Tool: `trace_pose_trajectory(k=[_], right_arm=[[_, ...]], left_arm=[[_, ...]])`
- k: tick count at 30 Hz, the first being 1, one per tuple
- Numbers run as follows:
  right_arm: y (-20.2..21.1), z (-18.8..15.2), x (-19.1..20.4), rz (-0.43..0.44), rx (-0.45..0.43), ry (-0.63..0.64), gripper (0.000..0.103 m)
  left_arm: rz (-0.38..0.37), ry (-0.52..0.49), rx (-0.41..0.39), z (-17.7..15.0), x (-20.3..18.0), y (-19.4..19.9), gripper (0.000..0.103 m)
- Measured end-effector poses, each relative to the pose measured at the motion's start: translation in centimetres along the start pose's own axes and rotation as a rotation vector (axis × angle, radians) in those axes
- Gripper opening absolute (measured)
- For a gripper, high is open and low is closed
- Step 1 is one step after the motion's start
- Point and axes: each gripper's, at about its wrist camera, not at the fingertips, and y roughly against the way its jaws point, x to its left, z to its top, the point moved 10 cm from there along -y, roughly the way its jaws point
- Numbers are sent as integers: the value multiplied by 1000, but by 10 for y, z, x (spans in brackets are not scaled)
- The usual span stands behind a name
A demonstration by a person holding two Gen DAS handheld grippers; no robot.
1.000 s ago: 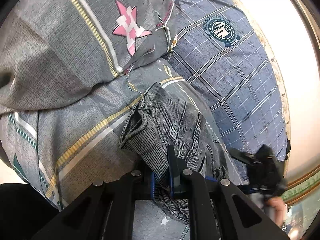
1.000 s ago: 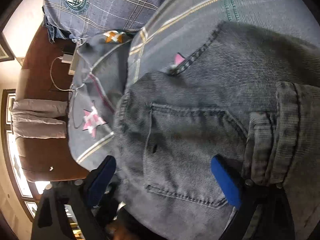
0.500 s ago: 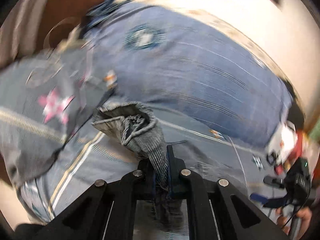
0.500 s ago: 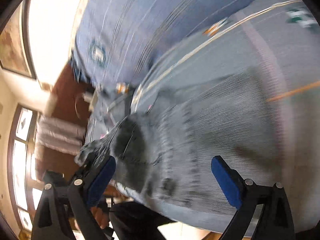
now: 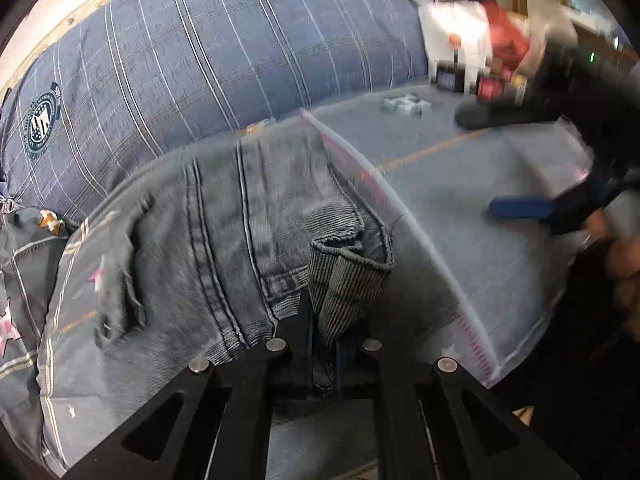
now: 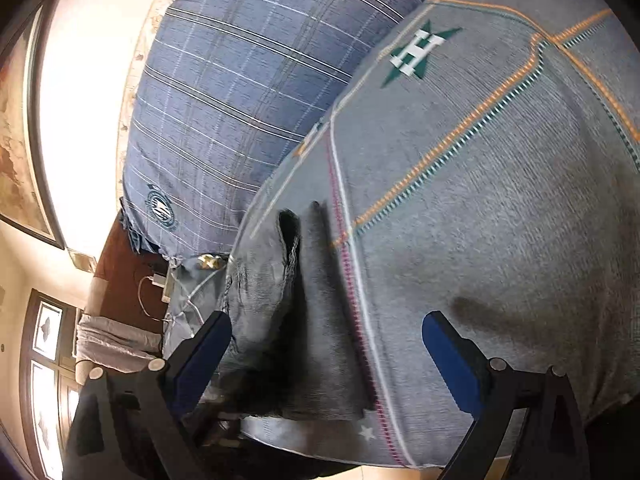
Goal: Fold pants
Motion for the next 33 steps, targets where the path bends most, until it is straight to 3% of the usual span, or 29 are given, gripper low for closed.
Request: trace_pose_trajectory(k=[2,5,6,9,11,13,16,18,19,20,21,23,26,28,31,33], right_arm=[[-2,-1,2,-7,9,14,98],[-2,1,22,-4,10,59,98],[-1,1,30,6,12,74,98],[10,-3,59,79,30,110,98],[6,-15,87,134,72,141,98],[-6,-35,112,205,159,142,98],[-29,-66,128,225,247,136,98],[-48,-79,119,182,277,160,98],[-62,-82,96,83,281,137,98],[-73,-86,67,-36,297,85,97],[-79,-91,54,-60,314,41,96],[-69,-87,67,-61,285,71,96],[-49,-72,113,-45,215,210,96],[-47,-60,150,10,192,279,96],[-73,-53,200,169,279,313,97],[-103,-49,204,196,337,337,97]], left_arm=[[-43,-2,2,-1,-4,11,19],[-177,49,-39,5,3,50,36],[-193,81,-78,6,15,69,40],[-180,203,-191,4,65,113,66],[-101,299,-218,-10,108,122,68],[-38,380,-166,-26,143,110,67],[-39,446,-131,-34,162,92,67],[-72,447,-121,-32,155,80,67],[-98,434,-85,-33,150,70,67],[-111,392,36,-44,135,45,67],[-90,346,99,-51,126,30,67],[-49,303,31,-46,122,37,67],[-42,298,-16,-37,128,55,67],[-45,275,17,-35,127,47,67],[-47,278,57,-38,129,24,67],[-60,297,59,-36,132,27,67]])
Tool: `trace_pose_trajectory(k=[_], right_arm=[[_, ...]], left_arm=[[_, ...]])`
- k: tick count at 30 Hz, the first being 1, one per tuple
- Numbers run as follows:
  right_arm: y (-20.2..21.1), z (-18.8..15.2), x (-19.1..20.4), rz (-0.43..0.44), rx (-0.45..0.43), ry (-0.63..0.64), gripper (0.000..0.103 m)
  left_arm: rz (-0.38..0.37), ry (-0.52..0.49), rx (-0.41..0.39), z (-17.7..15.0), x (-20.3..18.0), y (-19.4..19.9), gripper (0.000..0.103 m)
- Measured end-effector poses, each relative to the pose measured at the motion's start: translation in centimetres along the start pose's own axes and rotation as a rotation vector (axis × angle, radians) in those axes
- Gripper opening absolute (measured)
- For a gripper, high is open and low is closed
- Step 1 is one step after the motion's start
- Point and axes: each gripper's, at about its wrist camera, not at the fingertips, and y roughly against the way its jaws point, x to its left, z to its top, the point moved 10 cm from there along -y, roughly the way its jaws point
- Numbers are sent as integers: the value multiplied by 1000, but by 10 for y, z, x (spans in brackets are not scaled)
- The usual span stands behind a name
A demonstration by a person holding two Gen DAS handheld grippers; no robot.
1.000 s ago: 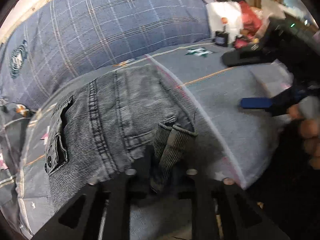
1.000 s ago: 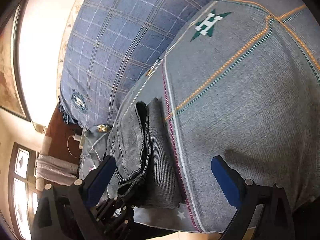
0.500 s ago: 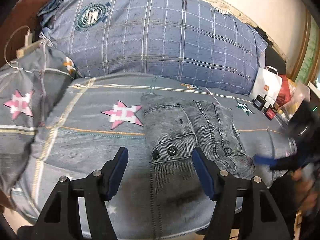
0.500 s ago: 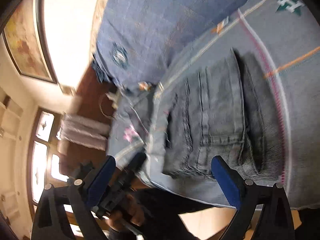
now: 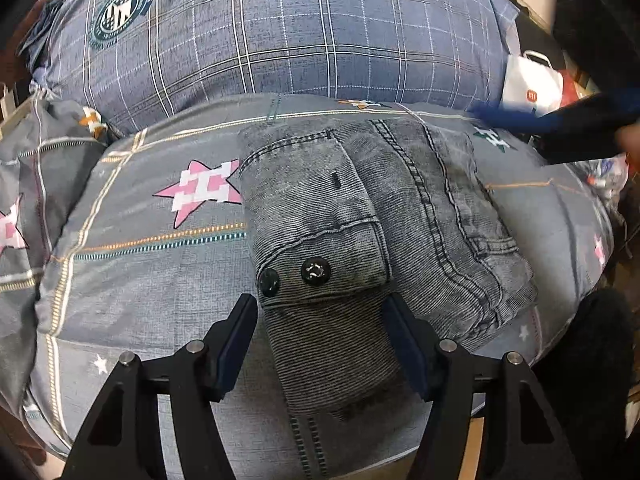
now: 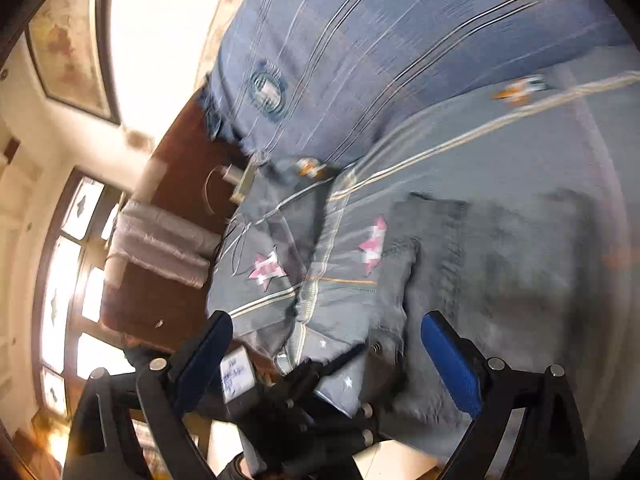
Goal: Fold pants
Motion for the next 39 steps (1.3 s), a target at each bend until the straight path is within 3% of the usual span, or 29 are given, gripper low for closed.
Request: trace_pose_trajectory(k=[3,5,6,8,10,11,12,16,18,19,20,21,23,24,26,27,28,30,31,33,35,37,39], right_arm=[[-39,-3,-90,-202,109,-143,95],[-34,-4,-105,-97,46,-219,94],[-31,-3,-102,-100,50,-204,94],[-28,-7,-99,-155,71,-157,95],[-23,-7,-91,-210,95,-132,95],[-21,-4,-83,-212,88,-111,95],[-11,4,-70,-194,58,-73,95],[1,26,-43,-159,-11,21,98],[-18,31,-82,-257,21,-12,100],[-28,24,-125,-366,65,-86,100],[-30,19,-146,-373,67,-144,100],[-21,22,-141,-326,4,-127,100],[-13,20,-130,-367,33,-88,100],[-13,20,-129,-386,44,-77,100],[-6,21,-124,-401,38,-88,100],[-6,22,-121,-391,22,-82,100],[-6,22,-120,-400,11,-60,100],[-28,12,-139,-470,99,-58,100],[-27,12,-137,-488,102,-33,99],[-26,19,-119,-544,139,5,100],[-27,36,-86,-569,145,98,100],[-42,54,-47,-596,180,212,100],[-74,64,-26,-628,271,292,100]], left_arm=[[-37,39,-52,13,5,24,67],[-70,92,-162,30,14,48,67],[-62,122,-186,36,21,53,70],[-48,137,-121,35,25,33,70],[16,22,83,9,13,-21,70],[45,0,105,2,11,-30,71],[45,13,56,3,11,-29,71],[27,25,64,1,12,-28,72],[23,25,66,4,13,-25,72],[11,41,58,8,15,-22,71],[-12,66,32,12,15,-7,71],[-29,81,-5,16,16,5,71],[-60,112,-57,23,17,17,72],[-80,120,-41,21,16,12,72],[-97,88,88,1,7,-23,73],[-89,90,128,-10,6,-41,79],[-118,143,87,-10,9,-43,82],[-111,140,105,-8,8,-36,82],[-110,136,85,-3,10,-28,81],[-126,177,13,7,17,-10,81],[-160,220,-8,10,20,-4,81],[-168,219,68,-3,17,-26,81],[-173,235,85,-13,15,-36,82]])
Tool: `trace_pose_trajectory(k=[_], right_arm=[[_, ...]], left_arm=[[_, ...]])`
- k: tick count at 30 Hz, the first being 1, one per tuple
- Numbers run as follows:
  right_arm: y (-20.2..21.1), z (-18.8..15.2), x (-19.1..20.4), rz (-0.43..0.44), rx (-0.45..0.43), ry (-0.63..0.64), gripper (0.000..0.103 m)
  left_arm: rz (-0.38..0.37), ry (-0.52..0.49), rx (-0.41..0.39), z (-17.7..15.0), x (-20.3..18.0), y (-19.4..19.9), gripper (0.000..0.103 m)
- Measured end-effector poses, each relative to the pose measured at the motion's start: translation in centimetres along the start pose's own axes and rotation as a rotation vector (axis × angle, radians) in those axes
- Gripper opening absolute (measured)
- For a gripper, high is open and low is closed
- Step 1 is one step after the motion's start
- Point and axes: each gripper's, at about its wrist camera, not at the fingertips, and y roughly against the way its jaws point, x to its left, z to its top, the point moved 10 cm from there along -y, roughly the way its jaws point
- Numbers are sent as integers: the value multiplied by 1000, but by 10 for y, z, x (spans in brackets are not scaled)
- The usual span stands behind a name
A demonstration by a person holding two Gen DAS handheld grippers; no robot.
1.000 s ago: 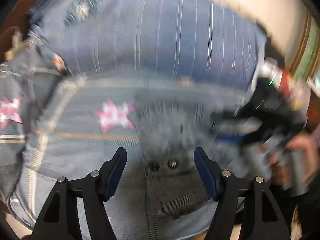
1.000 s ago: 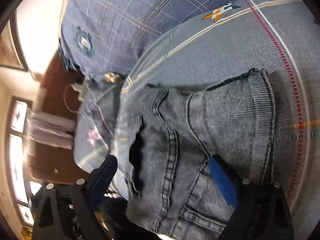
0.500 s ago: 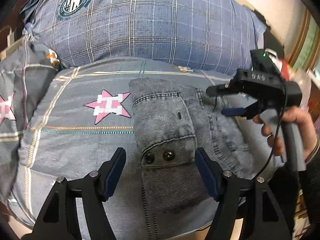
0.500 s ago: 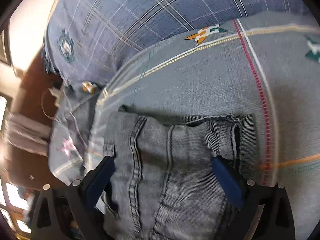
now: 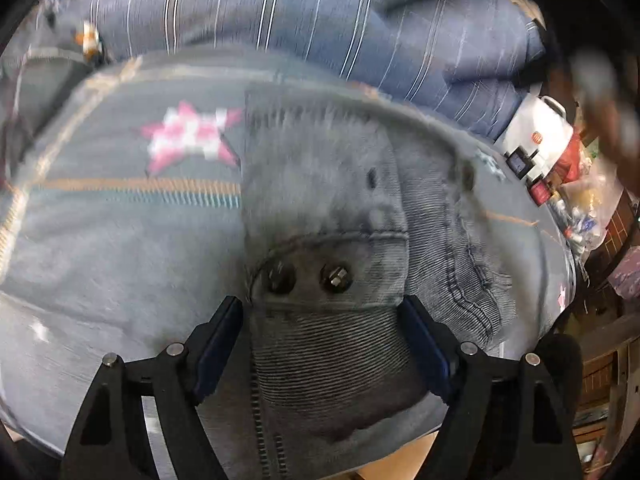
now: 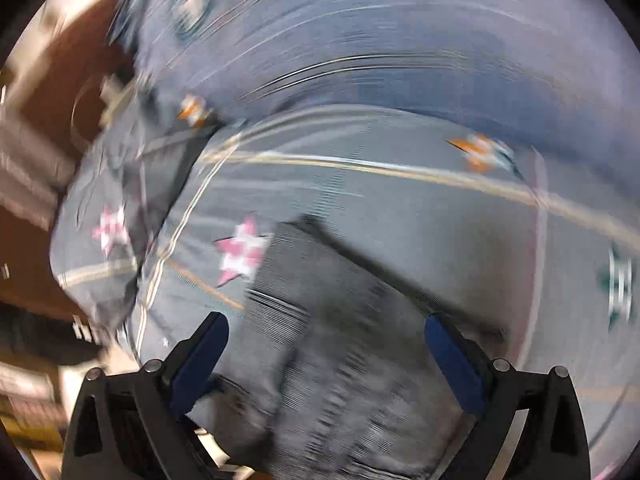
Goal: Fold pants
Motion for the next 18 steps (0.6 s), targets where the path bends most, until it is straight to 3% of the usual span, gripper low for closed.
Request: trace_pose_trajectory(k=[3,7,8,9,10,11,14,16,17,18], right_arm=[[-40,31,33,-88,132,118,100],[-101,41,50,-160,314,166,98],[-113,38,51,-171,357,176,90],[-124,33,46,-193,403,174,58],[-131,29,33,-249,440,157,36],[-132,28,26,-262,450,139,33],[-119,33,9,-243,388,70,33],[-105,45,1,-215,283,-1,33],[-95,51,-6,-208,218,-53,40],[-86,54,-13,-202,172,-87,54]], left_arm=[[6,-25,-19,-1,-3,4,82],[-1,-33,-30,-2,-6,4,83],[0,-39,-32,0,-8,2,83],[-4,-41,-35,-1,-8,3,83],[-8,-43,-36,1,-11,-2,83],[-11,-43,-36,2,-10,-2,83],[-17,-40,-37,1,-10,-1,83],[-12,-43,-39,0,-9,-1,83],[-9,-47,-41,-1,-11,2,83],[-6,-50,-44,0,-11,2,83]])
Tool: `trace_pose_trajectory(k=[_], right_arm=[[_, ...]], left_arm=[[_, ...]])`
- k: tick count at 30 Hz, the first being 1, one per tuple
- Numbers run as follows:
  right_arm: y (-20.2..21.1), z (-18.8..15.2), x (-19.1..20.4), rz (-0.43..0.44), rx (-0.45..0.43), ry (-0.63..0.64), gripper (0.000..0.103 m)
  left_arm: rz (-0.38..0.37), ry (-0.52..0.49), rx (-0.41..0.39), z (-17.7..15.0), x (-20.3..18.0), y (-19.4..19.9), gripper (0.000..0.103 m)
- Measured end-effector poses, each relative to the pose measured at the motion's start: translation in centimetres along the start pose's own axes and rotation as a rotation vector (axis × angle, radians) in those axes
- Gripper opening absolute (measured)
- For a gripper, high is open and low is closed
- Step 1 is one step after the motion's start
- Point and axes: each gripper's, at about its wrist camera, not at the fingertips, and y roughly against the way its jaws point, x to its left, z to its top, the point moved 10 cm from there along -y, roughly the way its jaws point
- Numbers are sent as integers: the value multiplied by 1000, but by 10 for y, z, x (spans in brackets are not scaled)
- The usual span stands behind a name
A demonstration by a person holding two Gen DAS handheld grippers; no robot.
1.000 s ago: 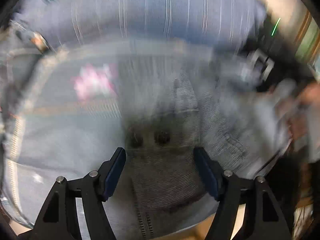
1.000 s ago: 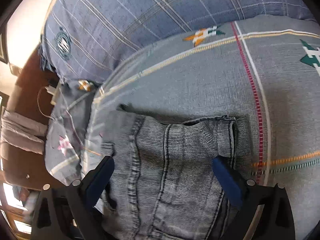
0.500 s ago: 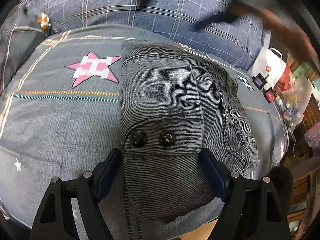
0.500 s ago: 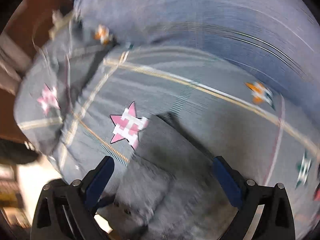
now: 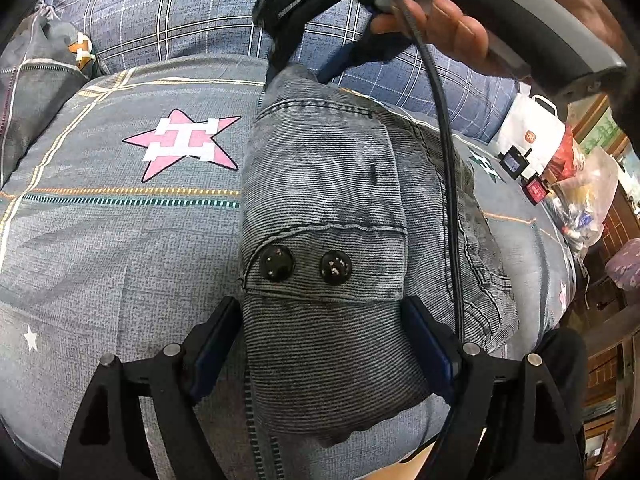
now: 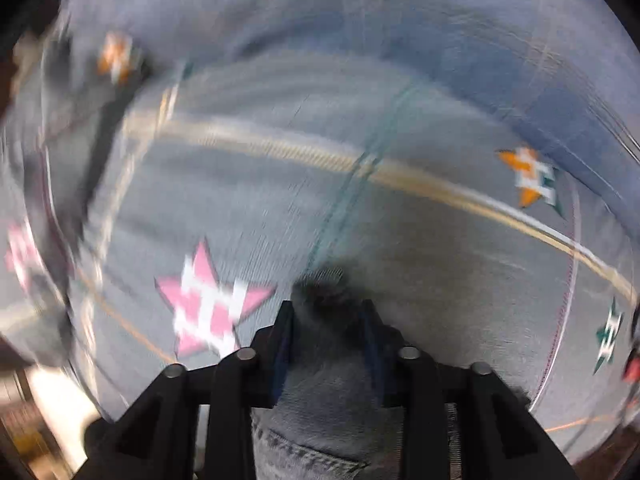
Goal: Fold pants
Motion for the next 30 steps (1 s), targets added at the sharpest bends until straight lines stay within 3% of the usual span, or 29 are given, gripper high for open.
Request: trace_pose_trajectory(k=[3,5,7,9,10,11,12,13,16,18,19,21,22,27,29,30], right_arm=[[27,-1,-27,-45,-134,-48,57],[45,-17,-29,53,-174,-72,57],[60,-45,-20,215,-194,-56,58],[48,-66,-19,244,-176,-44,60],[32,-78,-31,202,-144,-51,57],[18,-85,-43,183,-137,-53,44],[20,-88,-54,161,-190,-58,36],[29,-90,-54,178,-216,-70,36],[69,-98,-51,136,-350,-27,50],[86,-117,-44,243,-404,-22,69],[77,-127,-47,251,-392,-19,69],[28,-143,-65,201,-269,-25,66],[17,-148,-71,244,-259,-51,65],[84,-173,-75,289,-449,-53,67],[83,-190,-71,352,-455,-43,70],[65,-201,-73,330,-404,-32,71]], left_arm=[[1,-1,-11,0,-4,-2,83],[-3,5,-17,-1,-6,-3,84],[-1,2,-29,-2,-8,-4,85],[3,1,-36,-3,-9,-1,85],[-12,9,-34,-3,-10,1,85],[-24,16,-29,-2,-10,3,85],[-25,32,-25,-2,-9,8,85],[-18,45,-40,0,-7,16,85],[-13,74,-91,7,1,47,85],[-4,102,-126,9,7,61,85],[3,116,-129,9,10,63,85],[25,156,-82,8,20,54,85],[31,171,-56,6,21,51,85],[68,177,-68,15,27,57,85],[83,182,-73,19,27,59,85],[87,177,-72,20,25,57,85]])
